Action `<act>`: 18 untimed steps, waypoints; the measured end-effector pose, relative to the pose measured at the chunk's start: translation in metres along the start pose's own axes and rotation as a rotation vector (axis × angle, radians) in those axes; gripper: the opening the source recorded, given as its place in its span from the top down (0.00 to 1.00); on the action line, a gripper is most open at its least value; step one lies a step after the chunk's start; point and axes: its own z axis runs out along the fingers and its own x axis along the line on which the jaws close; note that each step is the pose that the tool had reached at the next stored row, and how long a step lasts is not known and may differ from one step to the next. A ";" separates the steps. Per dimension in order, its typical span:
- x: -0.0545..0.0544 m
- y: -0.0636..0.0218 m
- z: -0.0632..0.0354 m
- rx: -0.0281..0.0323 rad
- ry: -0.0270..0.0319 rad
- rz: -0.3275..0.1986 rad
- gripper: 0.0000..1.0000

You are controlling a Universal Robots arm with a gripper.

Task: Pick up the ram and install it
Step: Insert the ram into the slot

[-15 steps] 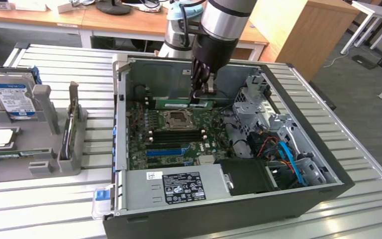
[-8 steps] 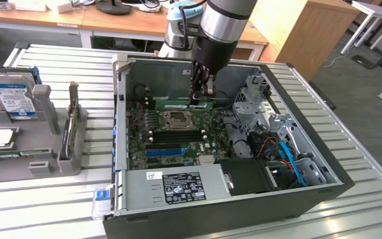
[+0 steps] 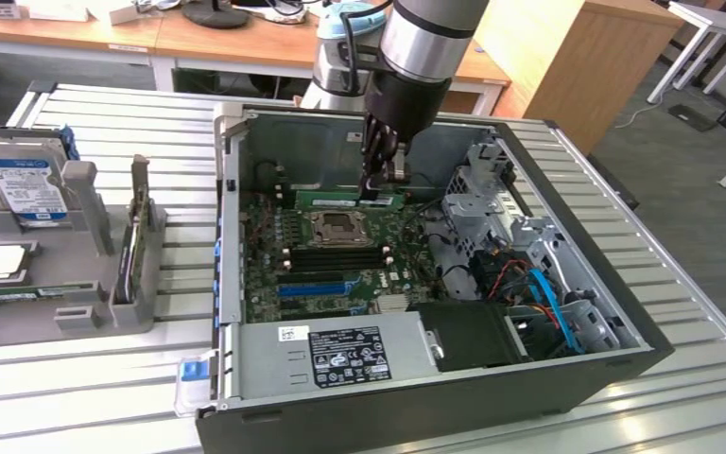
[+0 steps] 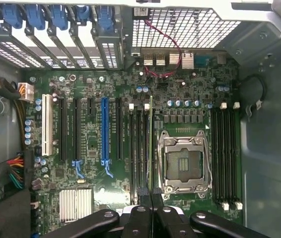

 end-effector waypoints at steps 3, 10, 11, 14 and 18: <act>0.000 -0.0001 0.0001 0.0000 -0.0001 0.000 0.89; 0.001 -0.0006 0.0100 -0.0001 0.0000 -0.003 0.89; 0.001 -0.0007 0.0118 -0.0001 0.0000 -0.003 0.89; 0.001 -0.0010 0.0173 -0.0001 0.0001 -0.004 0.89; 0.001 -0.0013 0.0244 -0.0003 0.0002 -0.004 0.89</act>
